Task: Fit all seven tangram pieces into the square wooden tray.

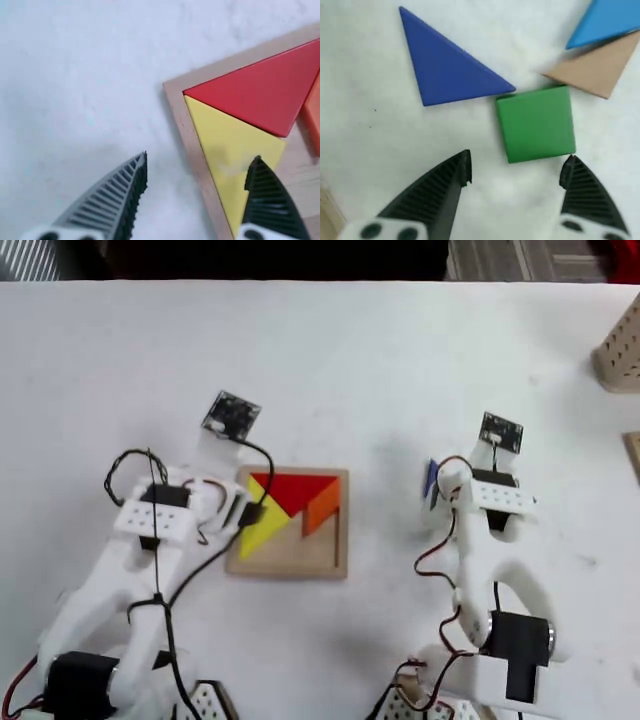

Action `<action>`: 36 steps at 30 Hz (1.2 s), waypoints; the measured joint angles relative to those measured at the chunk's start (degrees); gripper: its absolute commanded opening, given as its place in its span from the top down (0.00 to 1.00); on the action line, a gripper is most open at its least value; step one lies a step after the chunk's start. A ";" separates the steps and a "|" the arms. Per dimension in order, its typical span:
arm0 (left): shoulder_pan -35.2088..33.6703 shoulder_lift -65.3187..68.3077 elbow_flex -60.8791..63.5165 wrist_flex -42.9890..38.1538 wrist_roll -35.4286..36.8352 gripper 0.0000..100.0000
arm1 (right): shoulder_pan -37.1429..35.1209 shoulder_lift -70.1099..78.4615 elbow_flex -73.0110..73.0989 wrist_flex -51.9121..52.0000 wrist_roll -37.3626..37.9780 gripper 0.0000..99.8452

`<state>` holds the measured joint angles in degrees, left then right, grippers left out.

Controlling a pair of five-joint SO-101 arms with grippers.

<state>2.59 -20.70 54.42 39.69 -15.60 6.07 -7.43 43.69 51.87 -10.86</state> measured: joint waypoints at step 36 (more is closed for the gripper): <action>0.00 0.00 0.00 0.00 0.00 0.69 | -1.93 0.00 0.00 3.16 0.00 0.84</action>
<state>2.59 -20.70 54.42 39.69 -15.60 4.13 -7.43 43.69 55.03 -10.86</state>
